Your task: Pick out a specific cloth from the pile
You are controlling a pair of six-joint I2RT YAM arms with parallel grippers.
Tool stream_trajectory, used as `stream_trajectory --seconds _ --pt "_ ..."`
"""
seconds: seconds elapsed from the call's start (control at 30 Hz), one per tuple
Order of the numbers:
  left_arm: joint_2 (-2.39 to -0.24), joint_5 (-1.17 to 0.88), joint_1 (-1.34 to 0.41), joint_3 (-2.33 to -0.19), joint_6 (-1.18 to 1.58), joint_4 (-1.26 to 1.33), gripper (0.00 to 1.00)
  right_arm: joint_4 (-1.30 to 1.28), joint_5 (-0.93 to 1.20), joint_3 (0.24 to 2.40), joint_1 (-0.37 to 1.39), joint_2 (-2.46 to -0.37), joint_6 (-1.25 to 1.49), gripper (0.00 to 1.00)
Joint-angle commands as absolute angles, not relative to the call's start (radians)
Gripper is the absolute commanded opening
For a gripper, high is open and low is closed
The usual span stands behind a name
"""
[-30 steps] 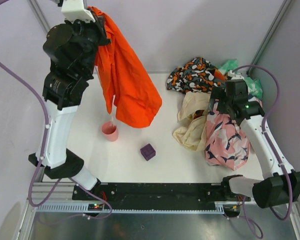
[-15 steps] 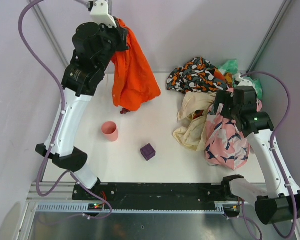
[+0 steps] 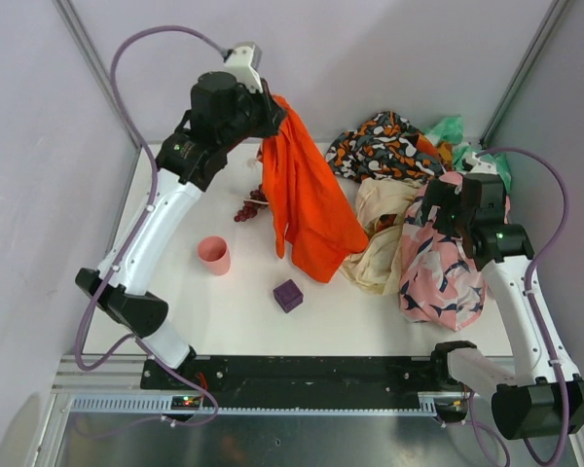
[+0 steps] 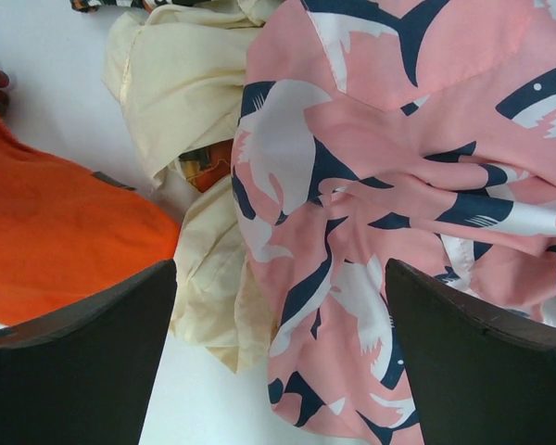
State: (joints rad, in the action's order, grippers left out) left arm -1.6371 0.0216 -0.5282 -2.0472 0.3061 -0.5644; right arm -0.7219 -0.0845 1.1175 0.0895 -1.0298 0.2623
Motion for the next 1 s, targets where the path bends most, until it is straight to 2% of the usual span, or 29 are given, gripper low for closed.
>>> stream_trajectory --seconds 0.0,0.2,0.37,0.5,0.77,0.97 --pt "-1.552 -0.117 -0.536 -1.966 0.377 -0.495 0.01 -0.685 -0.047 1.108 0.082 -1.014 0.271 0.99" --pt "-1.536 -0.262 -0.626 -1.845 0.407 -0.475 0.01 -0.666 -0.023 1.087 0.075 -1.017 0.273 0.99" --pt "-1.484 -0.271 -0.763 -1.711 0.418 -0.447 0.01 -0.665 -0.018 1.079 0.067 -1.009 0.275 0.99" --pt "-1.42 -0.18 -0.825 -1.526 0.464 -0.388 0.01 -0.658 -0.012 1.068 0.062 -0.997 0.278 0.99" --pt "-1.453 0.004 -0.81 -1.35 0.518 -0.366 0.01 -0.653 0.013 1.051 0.059 -0.999 0.282 0.99" --pt "-1.653 -0.062 -0.719 -1.367 0.55 -0.364 0.01 -0.649 0.014 1.042 0.057 -1.006 0.284 0.99"
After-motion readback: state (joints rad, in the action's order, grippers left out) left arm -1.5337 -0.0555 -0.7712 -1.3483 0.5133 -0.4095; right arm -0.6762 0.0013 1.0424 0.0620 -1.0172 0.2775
